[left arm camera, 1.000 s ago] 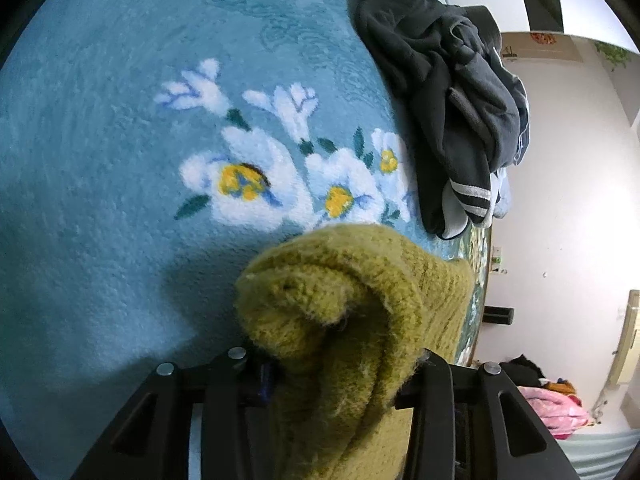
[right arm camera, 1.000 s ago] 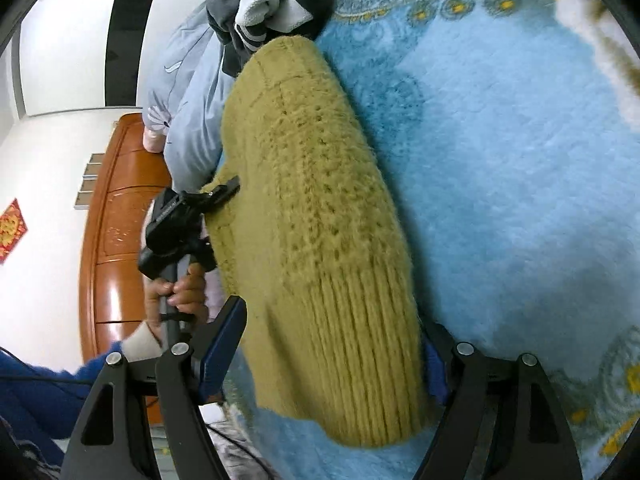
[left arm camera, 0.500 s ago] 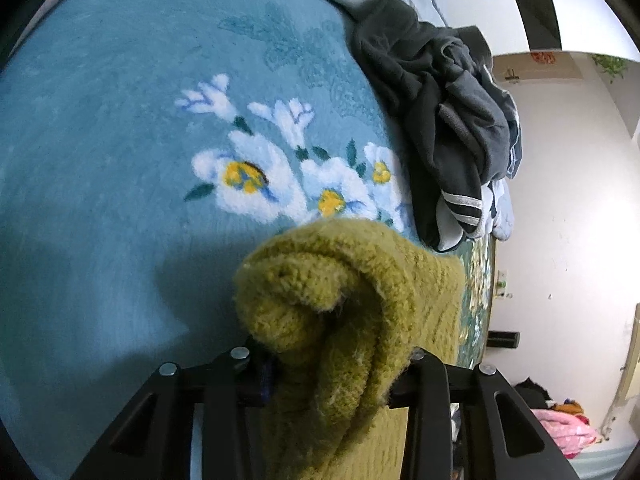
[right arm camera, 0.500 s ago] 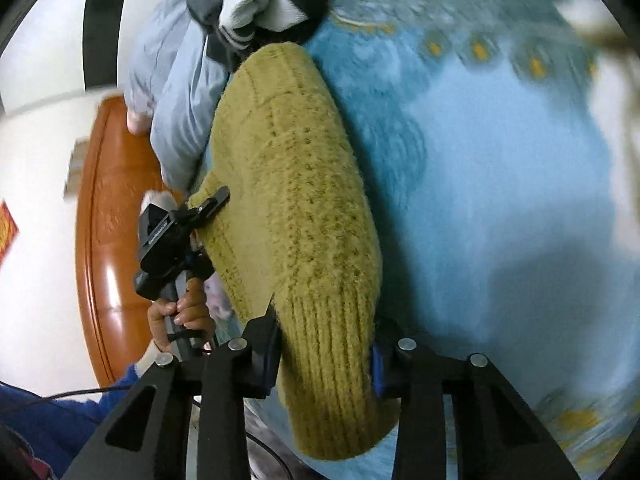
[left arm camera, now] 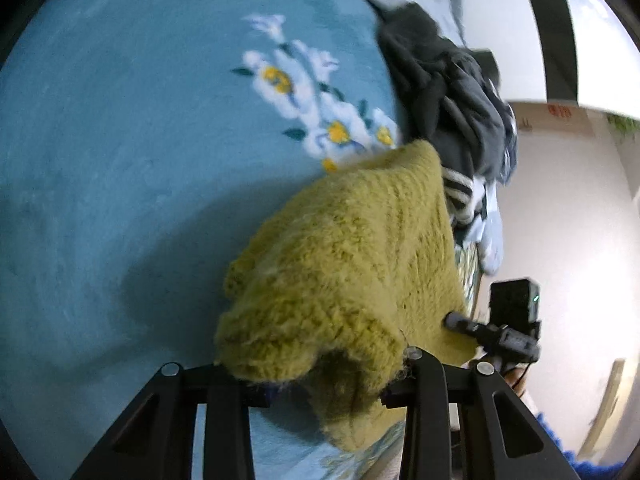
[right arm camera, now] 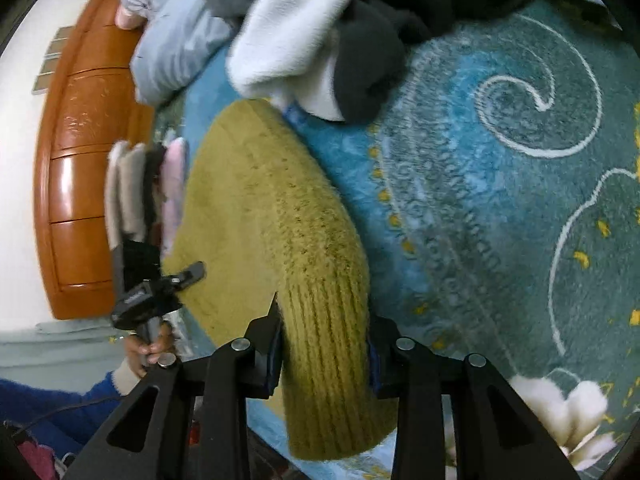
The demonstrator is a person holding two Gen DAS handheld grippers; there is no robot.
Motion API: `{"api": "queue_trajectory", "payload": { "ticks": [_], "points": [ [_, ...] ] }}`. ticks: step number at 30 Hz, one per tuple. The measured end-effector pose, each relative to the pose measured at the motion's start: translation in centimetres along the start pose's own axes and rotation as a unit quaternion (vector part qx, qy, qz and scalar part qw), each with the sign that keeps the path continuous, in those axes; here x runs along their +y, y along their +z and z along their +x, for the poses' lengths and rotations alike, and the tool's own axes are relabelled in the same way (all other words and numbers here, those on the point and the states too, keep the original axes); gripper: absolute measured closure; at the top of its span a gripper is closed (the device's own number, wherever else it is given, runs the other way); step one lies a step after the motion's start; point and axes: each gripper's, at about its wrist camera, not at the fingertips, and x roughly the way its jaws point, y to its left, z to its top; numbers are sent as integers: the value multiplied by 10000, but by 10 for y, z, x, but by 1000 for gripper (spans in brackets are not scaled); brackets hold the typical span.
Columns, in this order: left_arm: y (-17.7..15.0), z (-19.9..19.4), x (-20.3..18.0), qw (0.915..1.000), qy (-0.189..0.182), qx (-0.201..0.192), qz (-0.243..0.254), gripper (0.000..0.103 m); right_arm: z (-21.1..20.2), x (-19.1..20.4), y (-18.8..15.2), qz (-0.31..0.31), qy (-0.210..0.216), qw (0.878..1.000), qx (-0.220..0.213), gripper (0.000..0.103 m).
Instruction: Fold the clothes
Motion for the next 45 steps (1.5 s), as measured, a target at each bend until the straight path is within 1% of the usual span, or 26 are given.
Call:
{"api": "queue_trajectory", "payload": {
  "ticks": [1,2,4,5,6,7,8,9,10,12,14,16,17,20,22,24,26,28,30,32,33,34,38,40,42,45],
  "points": [
    [2,0,0,10000,-5,47,-42,64,2,-1,-1,40,-7,10000,-30,65],
    [4,1,-2,9999,30,137,27,64,1,-3,-4,109,15,9998,-152,61],
    [6,1,-6,9993,117,307,175,59,-3,-8,-13,280,66,9984,-495,56],
    [7,1,-9,9985,231,410,274,53,-6,-11,-20,394,127,9965,-721,51],
    [7,-1,-12,9973,375,507,388,51,-11,-15,-29,524,209,9936,-979,48],
    [6,-5,-15,9960,471,573,498,48,-15,-19,-38,667,282,9897,-1239,45],
    [5,-10,-17,9951,521,610,584,43,-20,-22,-50,826,337,9844,-1516,41],
    [5,-16,-19,9945,545,618,647,40,-22,-25,-65,984,397,9782,-1786,37],
    [5,-22,-22,9939,571,622,704,36,-23,-28,-81,1138,466,9711,-2045,37],
    [8,-34,-27,9931,634,609,779,32,-21,-31,-107,1425,601,9587,-2388,35],
    [13,-45,-33,9921,690,558,887,30,-12,-32,-131,1701,800,9472,-2598,35],
    [19,-54,-43,9905,720,490,1068,29,1,-33,-149,1930,960,9380,-2713,35],
    [23,-56,-50,9889,752,460,1199,27,10,-31,-155,1988,972,9363,-2726,34],
    [33,-61,-56,9830,776,447,1604,20,29,-28,-162,2041,902,9369,-2693,34],
    [49,-45,-57,9776,875,596,1817,20,40,-30,-163,2093,910,9355,-2699,34],
    [65,-21,-58,9722,995,751,1981,20,45,-34,-164,2181,998,9285,-2835,34],
    [78,-2,-54,9712,968,861,2001,20,47,-39,-165,2276,1176,9197,-2976,34],
    [88,18,-49,9738,698,1091,1871,20,46,-42,-165,2305,1263,9146,-3072,34],
    [93,36,-43,9736,527,1361,1753,20,46,-40,-163,2250,1227,9149,-3120,34],
    [93,48,-41,9701,418,1598,1776,20,47,-36,-159,2137,1178,9175,-3142,31],
    [93,50,-42,9685,370,1643,1833,19,48,-34,-155,2093,1190,9179,-3154,26],
    [92,51,-42,9667,283,1697,1896,19,49,-33,-152,2049,1203,9184,-3165,24],
    [93,55,-40,9647,56,1877,1847,20,50,-32,-145,1971,1228,9177,-3225,23],
    [91,56,-44,9623,87,1876,1966,21,50,-29,-139,1900,1223,9193,-3222,23],
    [86,58,-48,9579,122,1930,2124,21,51,-29,-134,1811,1224,9220,-3194,22],
    [86,62,-50,9549,118,2025,2171,21,51,-30,-129,1716,1277,9250,-3139,22]
  ]
}}
